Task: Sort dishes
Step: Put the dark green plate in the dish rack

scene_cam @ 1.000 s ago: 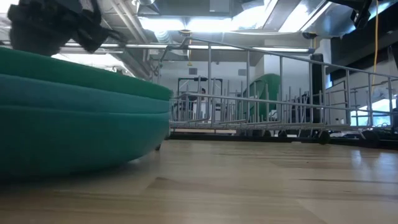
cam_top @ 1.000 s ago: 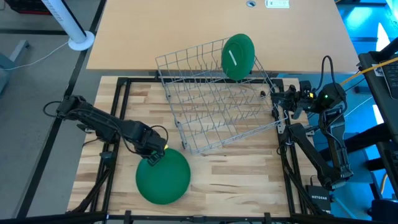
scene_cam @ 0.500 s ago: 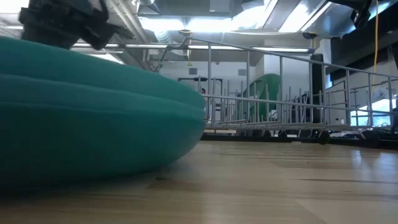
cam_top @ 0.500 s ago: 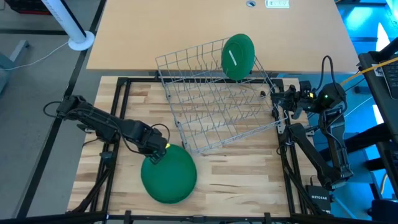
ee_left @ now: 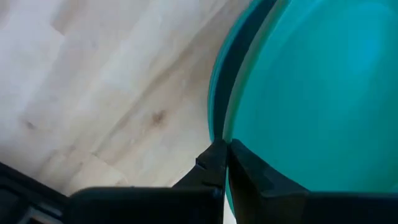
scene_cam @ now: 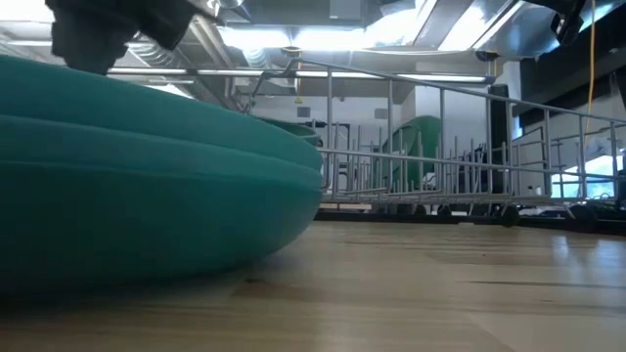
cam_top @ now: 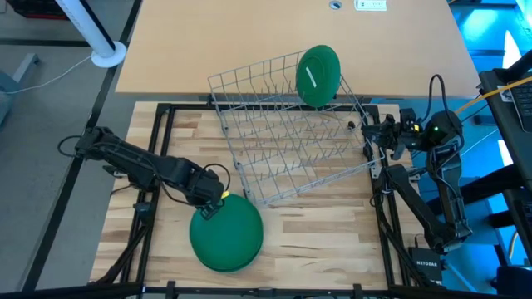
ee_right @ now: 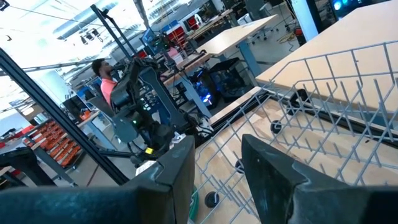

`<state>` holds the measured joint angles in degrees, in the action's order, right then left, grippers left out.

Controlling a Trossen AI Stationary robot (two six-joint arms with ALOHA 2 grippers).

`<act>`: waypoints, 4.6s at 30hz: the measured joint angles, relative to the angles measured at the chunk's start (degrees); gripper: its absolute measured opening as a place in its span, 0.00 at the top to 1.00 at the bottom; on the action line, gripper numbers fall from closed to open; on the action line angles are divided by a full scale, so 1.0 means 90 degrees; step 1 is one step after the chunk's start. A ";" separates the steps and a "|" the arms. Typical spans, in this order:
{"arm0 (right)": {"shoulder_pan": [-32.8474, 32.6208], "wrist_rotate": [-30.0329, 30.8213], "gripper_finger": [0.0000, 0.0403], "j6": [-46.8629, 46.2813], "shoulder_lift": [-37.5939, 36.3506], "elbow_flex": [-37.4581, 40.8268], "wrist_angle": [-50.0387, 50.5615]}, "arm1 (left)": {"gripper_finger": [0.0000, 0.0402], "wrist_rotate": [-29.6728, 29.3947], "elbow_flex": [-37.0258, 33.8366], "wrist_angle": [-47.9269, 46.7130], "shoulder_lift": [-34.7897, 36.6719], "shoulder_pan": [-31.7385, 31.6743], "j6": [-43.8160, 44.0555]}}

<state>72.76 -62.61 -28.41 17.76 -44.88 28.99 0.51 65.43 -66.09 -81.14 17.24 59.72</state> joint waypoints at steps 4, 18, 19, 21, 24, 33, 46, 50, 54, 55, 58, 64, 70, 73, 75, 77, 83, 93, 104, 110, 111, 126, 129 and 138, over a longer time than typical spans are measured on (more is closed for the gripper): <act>0.0000 -0.0002 0.66 -0.0194 0.0000 0.0000 -0.0007 | 1.00 -0.0187 0.0479 -0.0365 0.0002 0.0000 -0.0141; 0.0001 0.0211 0.66 -0.1607 0.0000 0.0000 -0.1467 | 1.00 -0.0675 0.1665 -0.1160 0.0005 0.0138 -0.0325; 0.0000 0.0232 0.66 -0.1663 -0.0002 0.0000 -0.1589 | 1.00 -0.0678 0.1718 -0.1184 0.0005 0.0138 -0.0337; -0.0001 0.0292 0.66 -0.1711 -0.0002 0.0000 -0.1759 | 1.00 -0.0680 0.1822 -0.1195 0.0005 0.0138 -0.0463; 0.0001 0.0422 0.66 -0.1798 -0.0002 0.0000 -0.1781 | 1.00 -0.0685 0.1974 -0.1283 0.0004 0.0135 -0.0664; 0.0002 0.0452 0.66 -0.1801 -0.0002 0.0000 -0.1758 | 1.00 -0.0809 0.2643 -0.1449 0.0015 0.0133 -0.1222; 0.0002 0.0457 0.66 -0.1818 -0.0002 0.0000 -0.1736 | 1.00 -0.3070 0.3612 -0.1363 0.0029 0.0063 -0.1841; 0.0000 0.0646 0.66 -0.2201 -0.0002 0.0000 -0.1787 | 1.00 -0.3912 0.3717 -0.1157 0.0032 -0.0113 -0.2126; 0.0002 0.0908 0.66 -0.2565 -0.0002 0.0000 -0.2014 | 1.00 -0.4405 0.3742 -0.0709 0.0029 -0.0349 -0.2643; 0.0000 0.0921 0.66 -0.2650 -0.0002 0.0000 -0.2109 | 1.00 -0.4449 0.3743 -0.0579 0.0029 -0.0413 -0.2788; -0.0001 0.0956 0.66 -0.2777 -0.0002 0.0000 -0.2303 | 1.00 -0.4473 0.3743 -0.0231 0.0029 -0.0597 -0.3247; 0.0000 0.1385 0.66 -0.2874 -0.0002 0.0000 -0.2514 | 1.00 -0.4877 0.3743 0.0607 0.0029 -0.0967 -0.3909; 0.0002 0.1409 0.66 -0.3462 -0.0002 0.0000 -0.2509 | 1.00 -0.5973 0.3743 0.1197 0.0029 -0.1294 -0.4687; -0.0001 0.1438 0.66 -0.3535 0.0007 0.0000 -0.2509 | 1.00 -0.6222 0.3743 0.1363 0.0029 -0.1462 -0.4857; 0.0001 0.1522 0.66 -0.3503 0.0009 0.0000 -0.2505 | 1.00 -0.6220 0.3743 0.1347 0.0029 -0.1549 -0.4859; 0.0002 0.1585 0.66 -0.3472 0.0010 0.0000 -0.2506 | 1.00 -0.6124 0.3709 0.1341 0.0029 -0.1596 -0.4803; 0.0001 0.1685 0.66 -0.3205 0.0012 0.0000 -0.2499 | 1.00 -0.5630 0.3387 0.1245 -0.0053 -0.1527 -0.4305; 0.0002 0.0640 0.66 -0.2339 0.0012 0.0000 -0.2491 | 1.00 -0.5481 0.3194 0.1235 -0.0092 -0.1465 -0.4604; -0.0105 -0.0410 0.66 -0.0887 0.0018 0.0000 -0.2464 | 0.85 -0.4351 0.3194 0.1222 -0.0092 -0.1462 -0.5123; -0.0335 0.0021 0.66 -0.0470 0.0441 0.0000 -0.3706 | 0.75 -0.4241 0.3194 0.1246 -0.0092 -0.1459 -0.5122; -0.0379 0.0018 0.66 -0.0488 0.0580 0.0000 -0.4019 | 0.75 -0.4243 0.3194 0.1253 -0.0091 -0.1461 -0.5118; -0.2395 0.0414 0.66 0.0105 0.3566 -0.0997 -0.5093 | 0.75 -0.4246 0.3192 0.1238 -0.0083 -0.1462 -0.5133; -0.3023 0.0383 0.66 0.0869 0.4168 -0.1041 -0.4979 | 0.75 -0.4248 0.3191 0.1207 -0.0083 -0.1462 -0.4987; -0.4810 0.1533 0.66 0.3199 0.5486 -0.1059 -0.4221 | 0.75 -0.4245 0.3189 0.0622 -0.0083 -0.1457 -0.4506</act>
<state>29.47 -48.81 0.38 67.14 -54.41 -8.99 -37.69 94.13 -60.50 -81.89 4.12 19.16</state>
